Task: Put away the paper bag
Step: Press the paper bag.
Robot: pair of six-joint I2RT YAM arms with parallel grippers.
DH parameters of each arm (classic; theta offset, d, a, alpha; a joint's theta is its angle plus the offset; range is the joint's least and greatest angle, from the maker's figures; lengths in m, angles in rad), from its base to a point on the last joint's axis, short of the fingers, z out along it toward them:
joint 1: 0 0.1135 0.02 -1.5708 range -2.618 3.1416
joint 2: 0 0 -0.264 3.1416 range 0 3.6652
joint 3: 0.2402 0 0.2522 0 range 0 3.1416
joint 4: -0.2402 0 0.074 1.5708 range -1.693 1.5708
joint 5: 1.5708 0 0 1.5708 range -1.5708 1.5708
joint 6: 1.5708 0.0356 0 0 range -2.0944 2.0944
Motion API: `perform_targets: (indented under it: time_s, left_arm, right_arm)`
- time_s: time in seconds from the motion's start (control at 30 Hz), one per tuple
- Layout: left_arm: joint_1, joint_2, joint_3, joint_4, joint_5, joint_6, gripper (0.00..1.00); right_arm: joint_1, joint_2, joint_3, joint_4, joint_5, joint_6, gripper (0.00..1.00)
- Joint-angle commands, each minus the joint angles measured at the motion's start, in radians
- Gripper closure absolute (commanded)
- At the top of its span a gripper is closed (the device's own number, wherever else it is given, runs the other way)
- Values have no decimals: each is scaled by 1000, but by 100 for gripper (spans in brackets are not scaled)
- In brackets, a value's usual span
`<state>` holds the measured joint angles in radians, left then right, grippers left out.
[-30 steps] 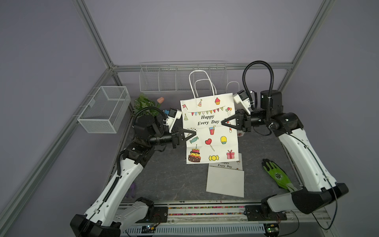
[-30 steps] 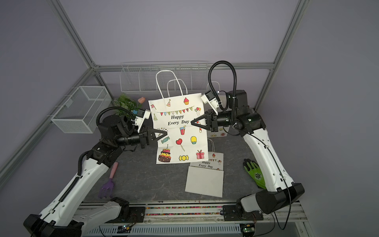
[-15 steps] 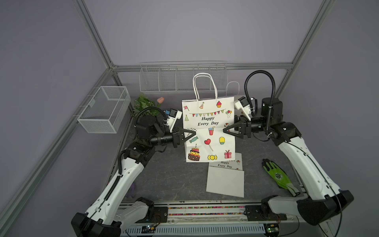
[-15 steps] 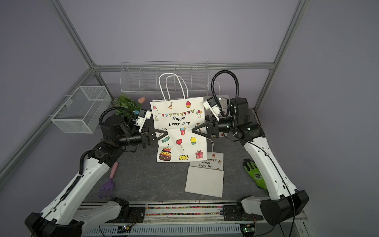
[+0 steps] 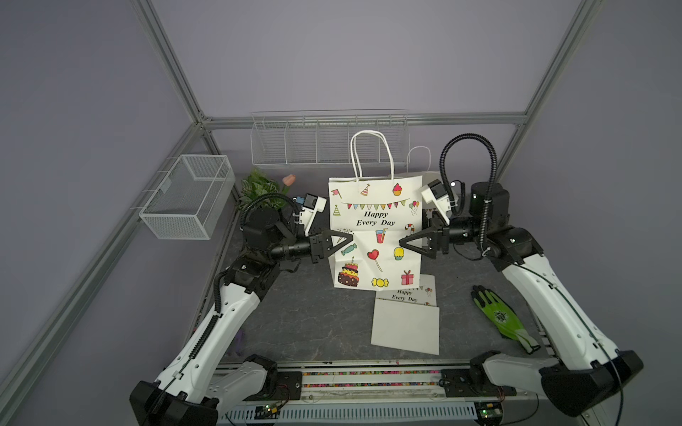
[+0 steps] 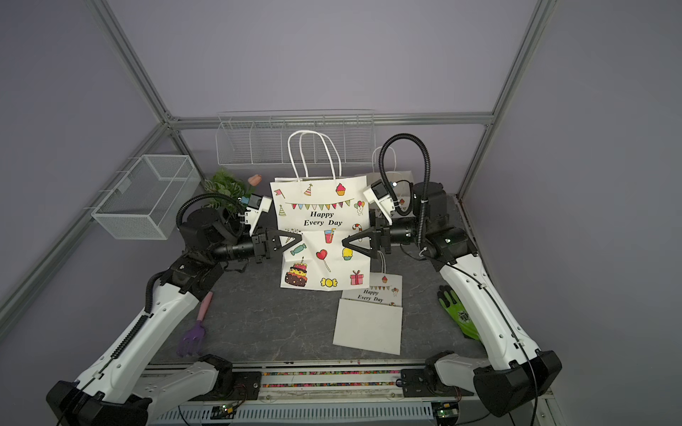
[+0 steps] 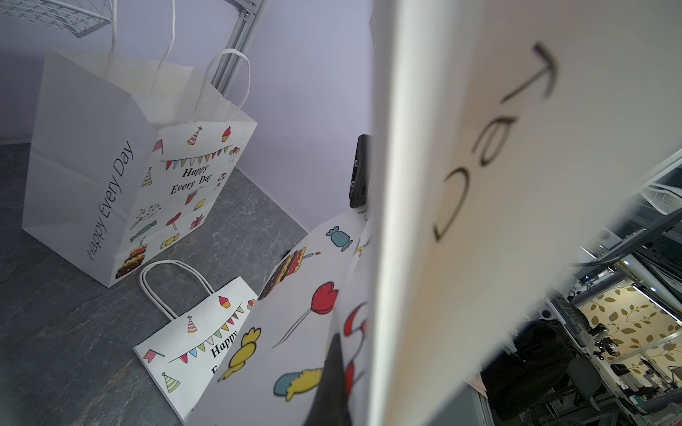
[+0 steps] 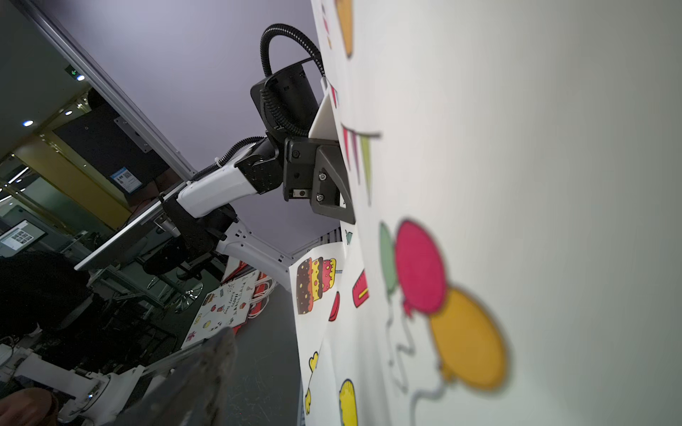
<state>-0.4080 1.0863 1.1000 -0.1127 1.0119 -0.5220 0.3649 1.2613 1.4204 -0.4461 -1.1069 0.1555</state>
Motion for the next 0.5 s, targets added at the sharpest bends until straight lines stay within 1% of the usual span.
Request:
perform_targets:
  time_s: [0.0,0.2,0.3,0.4,0.47]
  left_arm:
    - [7,-19,46,39,36,13,100]
    - [6,-28,43,18,70,20,100]
    - [5,-40,55,-11,76,38,100]
    - [6,-43,76,-29,72,48,100]
    - [5,-40,82,0,78,28,100]
  right_arm:
    - [-15,-5,5,-63,45,-20,11]
    - [-70,6,32,-12,47,2,11]
    - [-107,3,7,111,-7,100,11]
    - [-102,1,-35,240,-85,207,11]
    - [-92,-8,-70,320,-124,261,11]
